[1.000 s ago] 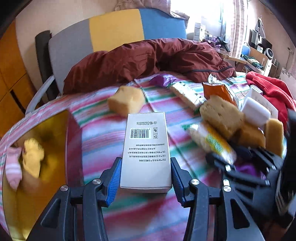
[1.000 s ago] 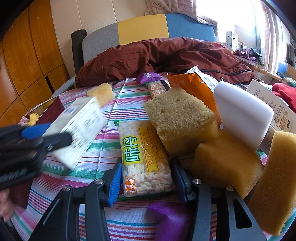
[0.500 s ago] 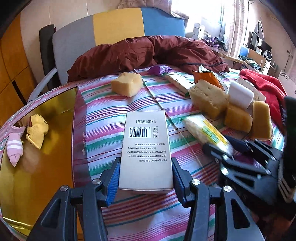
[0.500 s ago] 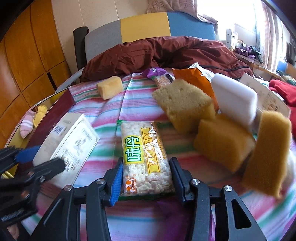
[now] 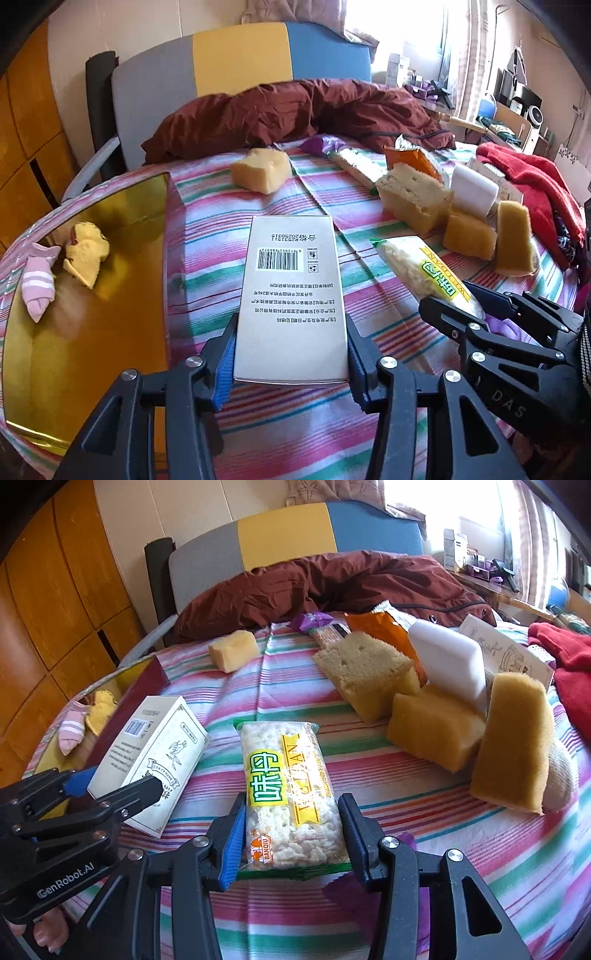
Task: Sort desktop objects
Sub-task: 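Carry the box and bag over the gold tray and release both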
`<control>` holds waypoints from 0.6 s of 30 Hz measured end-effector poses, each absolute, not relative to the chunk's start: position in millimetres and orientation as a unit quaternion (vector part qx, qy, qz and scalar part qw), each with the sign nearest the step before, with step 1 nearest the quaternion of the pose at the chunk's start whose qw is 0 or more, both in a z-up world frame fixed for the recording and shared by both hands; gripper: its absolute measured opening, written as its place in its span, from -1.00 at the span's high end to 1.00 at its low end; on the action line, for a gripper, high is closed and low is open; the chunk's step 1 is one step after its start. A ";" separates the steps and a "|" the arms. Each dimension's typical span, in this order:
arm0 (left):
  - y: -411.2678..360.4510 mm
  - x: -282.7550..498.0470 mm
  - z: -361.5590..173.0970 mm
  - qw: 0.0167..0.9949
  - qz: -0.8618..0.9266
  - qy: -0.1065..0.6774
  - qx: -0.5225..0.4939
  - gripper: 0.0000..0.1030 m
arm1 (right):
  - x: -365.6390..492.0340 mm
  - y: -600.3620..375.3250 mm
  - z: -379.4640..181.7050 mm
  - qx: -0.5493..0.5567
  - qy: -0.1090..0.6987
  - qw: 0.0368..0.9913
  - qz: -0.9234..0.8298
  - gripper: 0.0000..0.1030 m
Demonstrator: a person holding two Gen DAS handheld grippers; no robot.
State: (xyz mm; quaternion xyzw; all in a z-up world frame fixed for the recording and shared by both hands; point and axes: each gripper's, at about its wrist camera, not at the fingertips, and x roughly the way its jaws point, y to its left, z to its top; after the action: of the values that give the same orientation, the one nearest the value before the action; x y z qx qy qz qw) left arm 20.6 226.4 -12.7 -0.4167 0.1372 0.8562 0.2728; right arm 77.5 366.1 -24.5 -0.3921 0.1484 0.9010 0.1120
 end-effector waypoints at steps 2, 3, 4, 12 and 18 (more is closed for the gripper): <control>220.3 24.3 -4.9 0.275 0.859 0.129 -0.412 0.03 | 78.3 361.4 -18.5 -0.387 0.144 0.108 0.904 0.06; 218.4 25.4 -2.5 0.276 0.860 0.127 -0.410 0.03 | 78.5 358.9 -15.3 -0.385 0.142 0.106 0.906 0.06; 216.0 26.5 1.5 0.275 0.861 0.125 -0.408 0.03 | 78.7 356.4 -12.5 -0.383 0.141 0.105 0.907 0.06; 181.2 29.4 36.8 0.266 0.881 0.105 -0.378 0.03 | 70.3 324.2 23.9 -0.352 0.128 0.073 0.924 0.06; 138.4 15.8 54.0 0.242 0.891 0.079 -0.376 0.03 | 51.4 291.9 44.3 -0.340 0.113 0.037 0.933 0.06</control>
State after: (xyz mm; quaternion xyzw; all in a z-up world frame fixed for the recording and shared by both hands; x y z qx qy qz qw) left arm 15.8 138.4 54.1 -0.3761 0.0791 0.8910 0.2417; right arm 51.4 291.9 44.3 -0.3398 0.1134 0.9329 0.0374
